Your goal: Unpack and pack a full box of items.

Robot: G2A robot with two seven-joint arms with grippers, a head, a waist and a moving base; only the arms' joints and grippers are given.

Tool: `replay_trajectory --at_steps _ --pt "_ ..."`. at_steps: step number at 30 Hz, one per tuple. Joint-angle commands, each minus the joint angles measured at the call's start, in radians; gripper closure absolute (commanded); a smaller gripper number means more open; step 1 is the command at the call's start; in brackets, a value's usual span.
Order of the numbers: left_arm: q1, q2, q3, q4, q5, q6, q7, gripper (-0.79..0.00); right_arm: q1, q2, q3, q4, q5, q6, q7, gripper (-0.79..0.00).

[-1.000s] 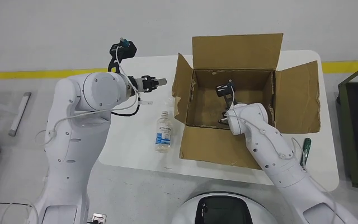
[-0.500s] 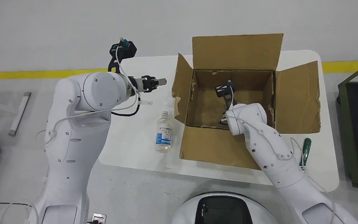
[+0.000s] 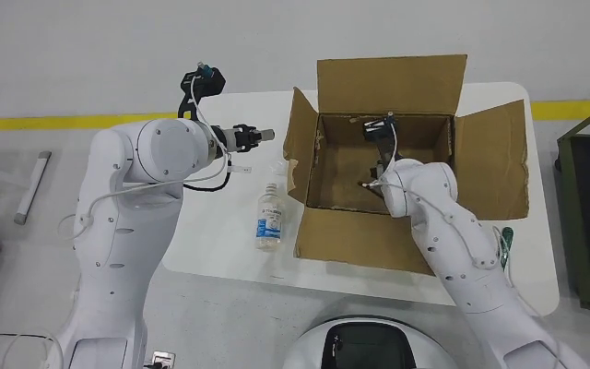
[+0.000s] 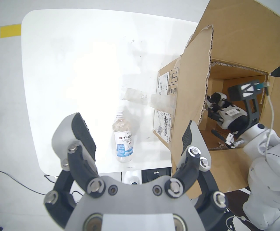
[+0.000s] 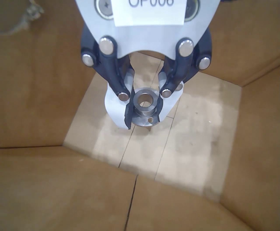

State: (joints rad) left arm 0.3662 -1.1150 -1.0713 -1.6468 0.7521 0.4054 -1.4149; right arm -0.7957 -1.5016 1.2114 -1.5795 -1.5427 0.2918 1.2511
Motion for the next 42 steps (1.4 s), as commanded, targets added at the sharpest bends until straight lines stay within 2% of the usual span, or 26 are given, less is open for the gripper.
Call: replay_trajectory --at_steps 1,11,29,42 --pt "0.0 0.0 0.0 0.0 0.0 0.0 0.0 -0.785 -0.005 0.002 0.02 -0.051 -0.004 0.001 0.002 0.0" --pt "0.0 0.0 0.0 0.0 0.0 0.0 0.0 -0.785 -0.058 0.016 0.149 -0.321 -0.016 -0.021 0.05 0.0" --pt "0.0 0.0 0.0 0.0 0.0 0.0 0.0 -0.785 -0.12 0.021 0.221 -0.464 -0.053 -0.03 0.067 0.0" --pt "0.0 0.0 0.0 0.0 0.0 0.0 0.0 -0.785 -0.183 0.034 0.371 -0.599 -0.122 -0.059 0.14 0.0"
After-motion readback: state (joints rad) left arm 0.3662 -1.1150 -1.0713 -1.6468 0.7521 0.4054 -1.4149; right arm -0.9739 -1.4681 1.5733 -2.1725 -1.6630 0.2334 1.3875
